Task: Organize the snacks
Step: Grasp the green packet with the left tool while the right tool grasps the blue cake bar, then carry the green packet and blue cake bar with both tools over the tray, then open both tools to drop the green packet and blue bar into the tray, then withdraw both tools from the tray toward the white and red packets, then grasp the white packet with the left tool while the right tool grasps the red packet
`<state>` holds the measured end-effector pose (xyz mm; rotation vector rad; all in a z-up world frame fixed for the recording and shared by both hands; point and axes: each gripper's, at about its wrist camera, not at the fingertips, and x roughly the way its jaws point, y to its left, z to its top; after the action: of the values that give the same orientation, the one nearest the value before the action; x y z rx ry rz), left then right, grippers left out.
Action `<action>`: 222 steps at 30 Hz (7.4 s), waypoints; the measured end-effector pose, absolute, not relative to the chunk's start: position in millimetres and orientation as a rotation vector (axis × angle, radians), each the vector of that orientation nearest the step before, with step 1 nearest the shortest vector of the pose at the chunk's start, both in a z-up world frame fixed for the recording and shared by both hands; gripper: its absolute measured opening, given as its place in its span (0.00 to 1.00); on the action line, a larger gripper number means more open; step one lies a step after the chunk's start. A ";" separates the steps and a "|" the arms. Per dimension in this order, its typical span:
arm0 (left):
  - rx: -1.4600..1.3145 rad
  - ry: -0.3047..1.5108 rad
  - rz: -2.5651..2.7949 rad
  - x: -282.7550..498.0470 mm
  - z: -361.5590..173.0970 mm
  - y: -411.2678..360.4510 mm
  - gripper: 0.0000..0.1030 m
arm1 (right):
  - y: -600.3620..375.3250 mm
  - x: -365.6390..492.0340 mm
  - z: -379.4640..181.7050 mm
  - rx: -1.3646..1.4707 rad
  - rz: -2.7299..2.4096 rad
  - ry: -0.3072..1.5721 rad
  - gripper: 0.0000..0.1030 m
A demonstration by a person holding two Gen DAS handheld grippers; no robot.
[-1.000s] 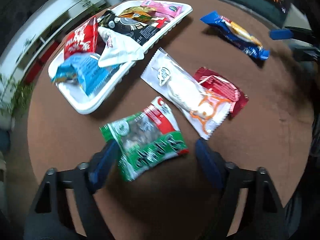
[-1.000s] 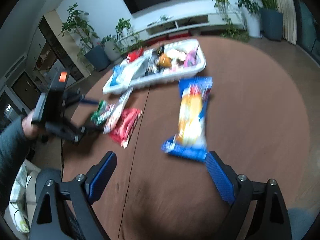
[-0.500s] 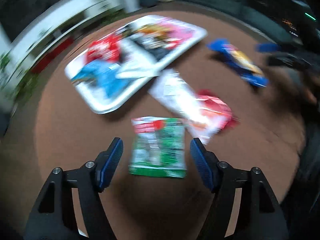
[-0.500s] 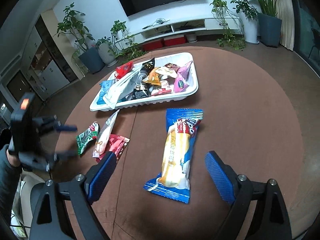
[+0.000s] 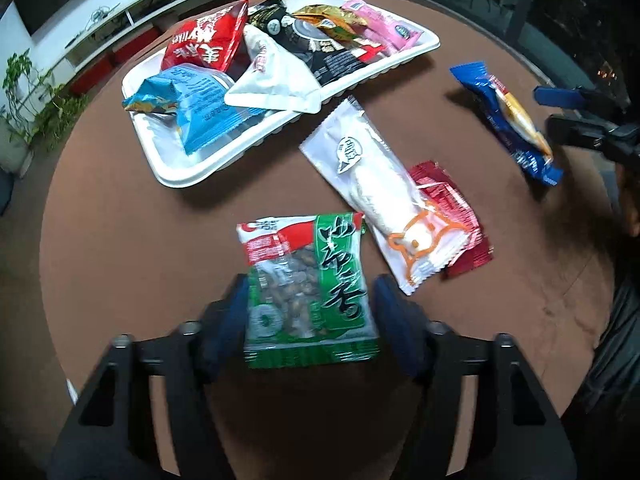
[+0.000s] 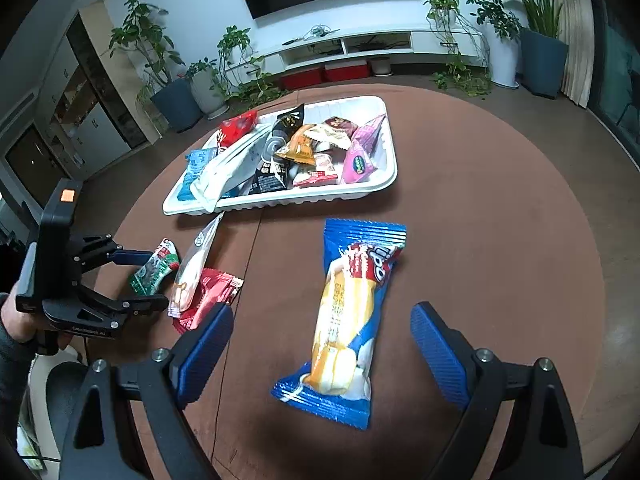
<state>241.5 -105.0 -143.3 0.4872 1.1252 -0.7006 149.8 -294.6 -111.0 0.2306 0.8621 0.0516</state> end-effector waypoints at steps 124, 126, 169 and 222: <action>0.110 0.909 -0.393 398.7 -100.9 -184.6 0.49 | -289.1 361.4 -86.9 0.248 0.059 0.944 0.50; 0.100 0.902 -0.388 395.6 -98.3 -182.6 0.55 | -290.2 359.4 -85.4 0.252 0.056 0.939 0.51; 0.097 0.940 -0.318 203.6 -103.5 -135.0 0.99 | -302.2 140.7 -101.5 0.423 0.005 0.753 0.85; 0.235 1.042 -0.345 258.5 -147.1 -117.9 0.51 | -167.9 202.3 -149.0 0.065 0.009 0.984 0.84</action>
<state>258.5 -117.9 -147.1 0.2352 1.0423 -0.3453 202.3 -167.9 -149.0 0.0655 0.9839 0.0090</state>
